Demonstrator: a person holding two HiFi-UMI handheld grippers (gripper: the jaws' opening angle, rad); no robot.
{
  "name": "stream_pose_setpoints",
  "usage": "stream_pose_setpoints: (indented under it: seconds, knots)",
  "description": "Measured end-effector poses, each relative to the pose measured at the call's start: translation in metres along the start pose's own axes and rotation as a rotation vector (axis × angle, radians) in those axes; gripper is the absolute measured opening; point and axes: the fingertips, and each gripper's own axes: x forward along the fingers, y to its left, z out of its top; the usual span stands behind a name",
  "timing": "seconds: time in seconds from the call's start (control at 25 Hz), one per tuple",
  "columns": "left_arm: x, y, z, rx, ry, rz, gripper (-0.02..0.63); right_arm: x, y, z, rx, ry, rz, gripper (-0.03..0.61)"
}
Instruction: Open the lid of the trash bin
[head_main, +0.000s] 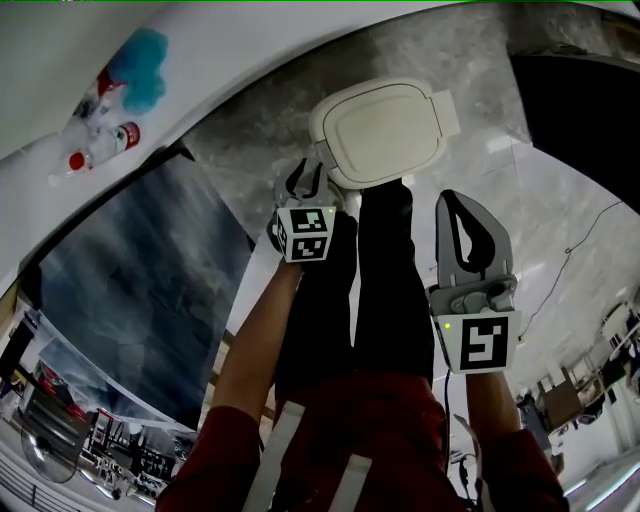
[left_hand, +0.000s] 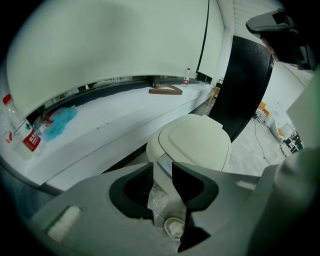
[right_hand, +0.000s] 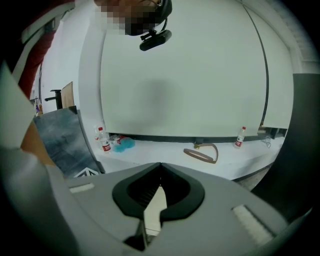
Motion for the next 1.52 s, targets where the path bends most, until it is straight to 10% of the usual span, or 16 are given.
stream_pose_setpoints:
  seconds: [1.52]
  knots:
    - [0.03, 0.011, -0.01, -0.118, 0.006, 0.05, 0.141, 0.002, -0.016, -0.009, 0.012, 0.018, -0.001, 0.0]
